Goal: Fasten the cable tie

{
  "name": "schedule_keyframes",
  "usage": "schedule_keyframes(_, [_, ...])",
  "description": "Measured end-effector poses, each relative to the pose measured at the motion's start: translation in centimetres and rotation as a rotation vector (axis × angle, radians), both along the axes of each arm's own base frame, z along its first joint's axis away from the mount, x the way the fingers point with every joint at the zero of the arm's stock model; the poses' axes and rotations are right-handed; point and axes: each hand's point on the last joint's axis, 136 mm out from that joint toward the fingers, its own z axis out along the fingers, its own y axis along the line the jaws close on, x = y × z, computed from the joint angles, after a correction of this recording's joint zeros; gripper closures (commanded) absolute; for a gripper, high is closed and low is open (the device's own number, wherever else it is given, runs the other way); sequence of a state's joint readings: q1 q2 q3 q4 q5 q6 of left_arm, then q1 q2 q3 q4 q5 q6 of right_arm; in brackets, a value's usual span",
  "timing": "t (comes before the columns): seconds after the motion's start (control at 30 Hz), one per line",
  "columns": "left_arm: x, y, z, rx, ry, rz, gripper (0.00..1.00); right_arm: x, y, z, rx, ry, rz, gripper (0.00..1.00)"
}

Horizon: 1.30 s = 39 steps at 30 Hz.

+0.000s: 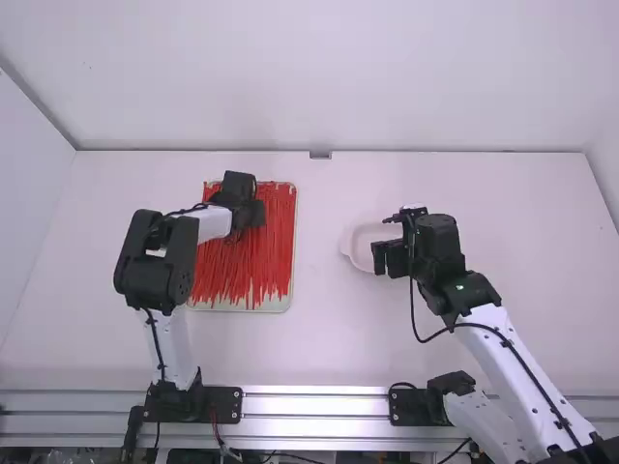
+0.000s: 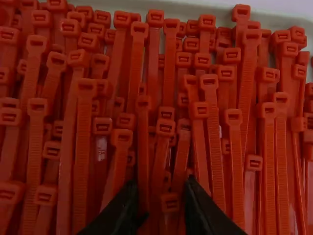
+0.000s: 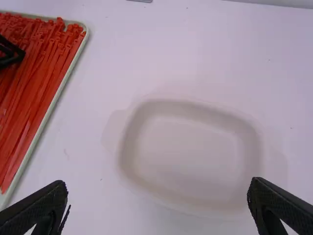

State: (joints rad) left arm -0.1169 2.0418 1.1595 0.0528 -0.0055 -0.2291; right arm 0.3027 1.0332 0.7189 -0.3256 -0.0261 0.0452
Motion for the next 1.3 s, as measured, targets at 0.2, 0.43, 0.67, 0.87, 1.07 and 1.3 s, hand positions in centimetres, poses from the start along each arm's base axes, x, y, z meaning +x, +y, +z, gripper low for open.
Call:
schedule_keyframes(0.2, [0.0, 0.3, 1.3, 0.014, -0.015, 0.011, 0.73, 0.0, 0.0, 0.0, 0.001, 0.000, -0.002, 0.01])
schedule_keyframes(0.43, [-0.2, 0.5, 2.0, 0.019, -0.016, 0.015, 0.76, 0.0, 0.0, 0.0, 0.001, 0.000, -0.001, 0.01])
schedule_keyframes(0.67, [0.6, -0.2, 2.6, -0.011, -0.055, -0.004, 0.77, 0.0, 0.0, 0.0, 0.001, 0.000, -0.003, 0.02])
schedule_keyframes(0.87, [0.5, -0.3, 2.3, -0.020, -0.069, -0.005, 0.78, 0.0, 0.0, 0.0, -0.001, -0.001, -0.003, 0.01])
schedule_keyframes(1.07, [-0.1, -0.2, 1.6, -0.022, -0.049, 0.001, 0.79, 0.0, 0.0, 0.0, -0.001, 0.000, -0.002, 0.01])
schedule_keyframes(1.3, [0.1, -0.2, 1.9, -0.023, -0.063, 0.001, 0.81, 0.0, 0.0, 0.0, -0.001, 0.000, -0.002, 0.01])
